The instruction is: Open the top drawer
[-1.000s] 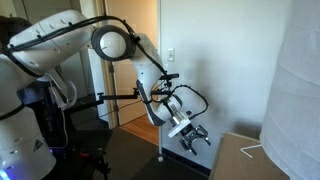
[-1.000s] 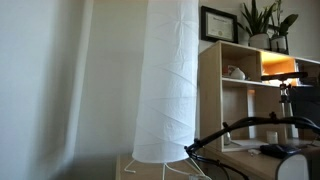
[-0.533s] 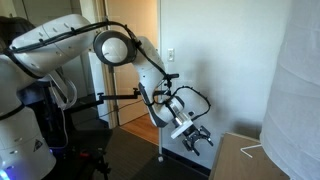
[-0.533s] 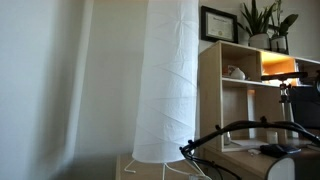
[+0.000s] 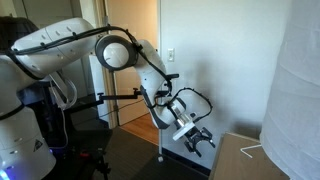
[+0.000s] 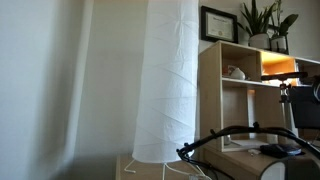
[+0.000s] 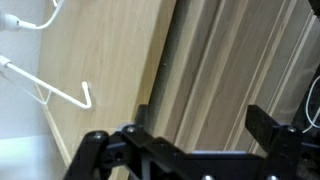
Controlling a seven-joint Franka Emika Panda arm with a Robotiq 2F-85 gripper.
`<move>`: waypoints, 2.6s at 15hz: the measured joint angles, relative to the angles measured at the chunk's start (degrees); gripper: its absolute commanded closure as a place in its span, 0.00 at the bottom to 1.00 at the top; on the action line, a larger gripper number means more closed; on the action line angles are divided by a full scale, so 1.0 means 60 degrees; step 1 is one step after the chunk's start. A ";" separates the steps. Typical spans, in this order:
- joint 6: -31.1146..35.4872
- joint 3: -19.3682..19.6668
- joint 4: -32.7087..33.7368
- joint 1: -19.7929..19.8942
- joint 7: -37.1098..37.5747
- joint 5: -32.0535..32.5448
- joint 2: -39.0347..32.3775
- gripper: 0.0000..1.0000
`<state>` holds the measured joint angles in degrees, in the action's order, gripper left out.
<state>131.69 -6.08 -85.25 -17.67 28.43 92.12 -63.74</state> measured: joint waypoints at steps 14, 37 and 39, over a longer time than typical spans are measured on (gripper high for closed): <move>0.0000 0.0000 0.0009 0.0000 -0.0001 0.0000 -0.0001 0.00; 0.0000 0.0000 0.0123 0.0036 0.0001 -0.0005 -0.0234 0.00; 0.0000 0.0000 0.0123 0.0031 0.0001 -0.0005 -0.0250 0.00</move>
<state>131.69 -6.08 -84.51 -17.49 28.44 92.10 -65.24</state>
